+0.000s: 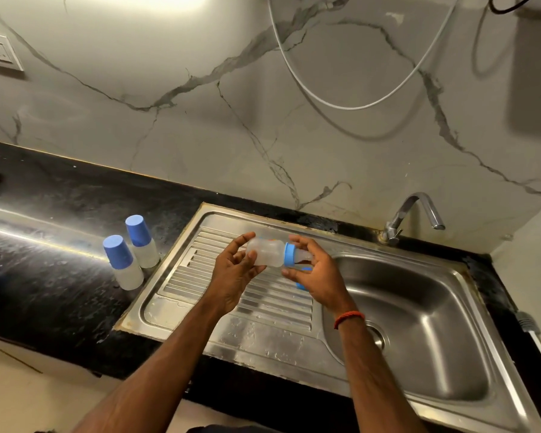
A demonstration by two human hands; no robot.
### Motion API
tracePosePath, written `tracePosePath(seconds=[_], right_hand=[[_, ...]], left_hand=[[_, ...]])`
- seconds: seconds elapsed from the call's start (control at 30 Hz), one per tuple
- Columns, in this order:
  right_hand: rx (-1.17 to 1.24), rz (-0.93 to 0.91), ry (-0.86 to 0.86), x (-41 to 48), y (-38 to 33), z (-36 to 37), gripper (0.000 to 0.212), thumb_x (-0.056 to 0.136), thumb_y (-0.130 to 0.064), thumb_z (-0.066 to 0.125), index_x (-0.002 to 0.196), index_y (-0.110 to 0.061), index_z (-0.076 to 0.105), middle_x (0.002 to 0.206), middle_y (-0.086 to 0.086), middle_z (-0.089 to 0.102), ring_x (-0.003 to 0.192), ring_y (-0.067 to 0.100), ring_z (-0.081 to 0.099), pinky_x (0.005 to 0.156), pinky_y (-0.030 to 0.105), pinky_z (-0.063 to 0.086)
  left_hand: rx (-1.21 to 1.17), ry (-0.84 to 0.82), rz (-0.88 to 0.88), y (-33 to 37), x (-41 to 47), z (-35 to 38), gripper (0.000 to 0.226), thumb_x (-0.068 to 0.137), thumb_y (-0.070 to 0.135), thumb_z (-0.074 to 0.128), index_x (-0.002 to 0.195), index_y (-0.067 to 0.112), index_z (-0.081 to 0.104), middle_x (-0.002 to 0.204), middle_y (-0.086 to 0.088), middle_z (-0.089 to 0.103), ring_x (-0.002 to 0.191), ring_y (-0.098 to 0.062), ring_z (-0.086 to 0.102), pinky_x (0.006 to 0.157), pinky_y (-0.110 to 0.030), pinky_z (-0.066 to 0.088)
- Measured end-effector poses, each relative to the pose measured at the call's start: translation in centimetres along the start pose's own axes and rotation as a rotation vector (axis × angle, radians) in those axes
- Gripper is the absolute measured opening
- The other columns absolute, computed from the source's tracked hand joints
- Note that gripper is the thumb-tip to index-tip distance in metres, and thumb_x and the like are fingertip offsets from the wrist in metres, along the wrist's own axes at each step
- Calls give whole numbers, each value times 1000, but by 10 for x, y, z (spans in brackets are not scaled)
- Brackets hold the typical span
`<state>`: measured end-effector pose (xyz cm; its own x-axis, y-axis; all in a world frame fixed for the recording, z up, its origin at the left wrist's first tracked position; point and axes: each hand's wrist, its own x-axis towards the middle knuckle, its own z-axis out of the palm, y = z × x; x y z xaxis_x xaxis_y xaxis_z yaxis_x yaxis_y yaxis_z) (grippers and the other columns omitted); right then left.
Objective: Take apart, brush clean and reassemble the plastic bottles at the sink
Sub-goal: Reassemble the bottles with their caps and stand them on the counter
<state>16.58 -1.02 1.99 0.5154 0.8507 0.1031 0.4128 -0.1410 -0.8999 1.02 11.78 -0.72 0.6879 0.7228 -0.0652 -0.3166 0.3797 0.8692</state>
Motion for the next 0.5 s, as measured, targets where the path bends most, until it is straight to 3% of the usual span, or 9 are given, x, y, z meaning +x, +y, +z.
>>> tracePosePath(seconds=[0.1,0.2,0.27,0.37,0.43,0.5], right_hand=[[-25,-59,36,-2,0,4,56,77,-6,81,123,-27,58,126,-10,58,118,9,57,100,31,53],[-35,-49,59,-2,-1,5,54,80,-10,80,129,-21,59,127,-4,59,117,14,58,100,33,53],[-96,-66,56,-3,0,4,55,82,-17,79,133,-16,57,126,2,61,113,16,60,98,31,54],[-122,-77,69,-5,1,7,56,85,-25,76,135,-9,56,116,8,66,95,17,69,82,31,61],[-42,-34,84,-7,1,9,54,85,-24,75,133,-6,58,102,9,71,76,18,72,70,29,62],[21,11,83,-7,2,8,50,86,-22,73,130,-2,60,94,10,73,70,18,73,67,30,62]], left_hand=[[-13,11,-35,-3,0,2,57,82,20,68,137,15,54,136,-18,57,118,-39,64,87,-42,61],[14,40,-44,-4,1,4,57,79,23,72,134,17,57,133,-18,59,113,-36,67,87,-44,61],[56,38,-10,-6,3,5,69,70,35,84,132,19,58,132,-18,61,112,-36,68,87,-45,61],[99,9,37,-8,7,5,91,55,53,94,132,22,57,131,-15,60,116,-37,65,88,-46,61],[134,-21,67,-8,8,3,87,57,54,93,131,24,57,135,-16,56,120,-38,62,92,-47,59],[142,-58,67,-8,10,2,82,61,52,92,130,26,56,138,-17,52,122,-39,59,94,-46,58]])
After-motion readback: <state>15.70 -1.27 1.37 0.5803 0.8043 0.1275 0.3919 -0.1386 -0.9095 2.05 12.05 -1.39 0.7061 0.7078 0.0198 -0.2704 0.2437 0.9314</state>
